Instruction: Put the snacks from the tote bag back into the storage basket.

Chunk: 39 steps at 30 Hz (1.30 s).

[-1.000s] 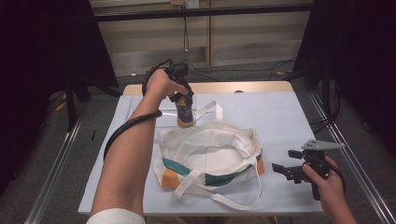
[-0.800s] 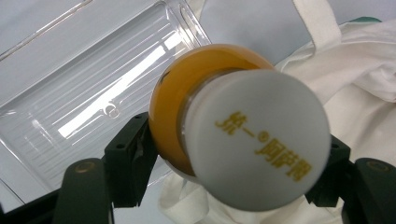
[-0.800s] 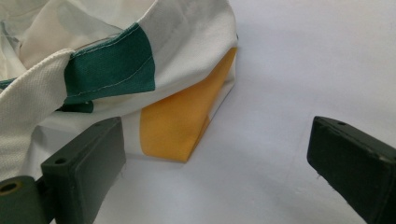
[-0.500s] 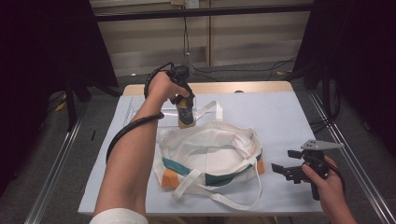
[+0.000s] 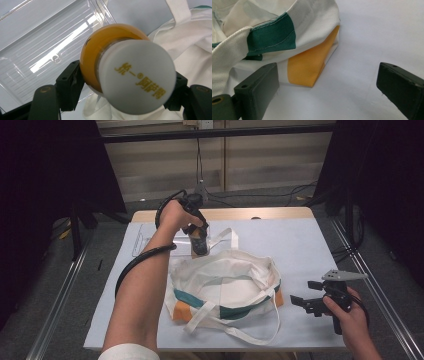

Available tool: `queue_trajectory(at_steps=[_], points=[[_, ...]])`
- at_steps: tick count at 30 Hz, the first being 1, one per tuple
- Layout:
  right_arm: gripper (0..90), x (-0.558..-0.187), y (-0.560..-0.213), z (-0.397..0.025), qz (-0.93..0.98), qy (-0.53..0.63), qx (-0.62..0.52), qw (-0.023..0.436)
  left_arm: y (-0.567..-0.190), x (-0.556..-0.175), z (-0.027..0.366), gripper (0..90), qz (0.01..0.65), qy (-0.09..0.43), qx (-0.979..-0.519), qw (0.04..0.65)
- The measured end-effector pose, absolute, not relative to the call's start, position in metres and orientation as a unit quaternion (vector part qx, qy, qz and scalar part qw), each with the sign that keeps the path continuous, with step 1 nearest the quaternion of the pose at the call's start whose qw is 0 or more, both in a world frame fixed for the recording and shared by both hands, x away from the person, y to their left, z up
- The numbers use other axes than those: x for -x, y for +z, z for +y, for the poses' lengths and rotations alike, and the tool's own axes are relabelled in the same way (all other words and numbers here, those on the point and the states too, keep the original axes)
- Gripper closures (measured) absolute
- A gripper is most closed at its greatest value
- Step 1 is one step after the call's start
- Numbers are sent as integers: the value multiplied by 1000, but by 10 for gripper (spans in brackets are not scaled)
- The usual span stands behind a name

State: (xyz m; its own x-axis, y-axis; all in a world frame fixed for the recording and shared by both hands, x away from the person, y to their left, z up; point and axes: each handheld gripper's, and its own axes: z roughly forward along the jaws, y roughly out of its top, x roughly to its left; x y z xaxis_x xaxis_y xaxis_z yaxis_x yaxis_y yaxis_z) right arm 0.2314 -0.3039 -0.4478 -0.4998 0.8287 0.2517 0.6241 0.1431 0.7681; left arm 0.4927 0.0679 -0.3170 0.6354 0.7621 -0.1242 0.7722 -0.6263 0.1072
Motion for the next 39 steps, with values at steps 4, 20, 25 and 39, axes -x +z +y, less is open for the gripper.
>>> queue_trajectory(at_steps=[4,20,25,39], points=[[39,-232,-448,-304,747,438,-487,116,-320,-492,68,302,425,-34,-901,75],[39,-232,-448,-303,747,439,-485,117,-333,-490,70,301,438,-41,-895,75],[39,-232,-448,-304,747,439,-485,118,-335,-490,70,301,429,-35,-900,68],[39,-232,-448,-303,749,439,-483,117,-339,-490,69,301,432,-38,-899,62]])
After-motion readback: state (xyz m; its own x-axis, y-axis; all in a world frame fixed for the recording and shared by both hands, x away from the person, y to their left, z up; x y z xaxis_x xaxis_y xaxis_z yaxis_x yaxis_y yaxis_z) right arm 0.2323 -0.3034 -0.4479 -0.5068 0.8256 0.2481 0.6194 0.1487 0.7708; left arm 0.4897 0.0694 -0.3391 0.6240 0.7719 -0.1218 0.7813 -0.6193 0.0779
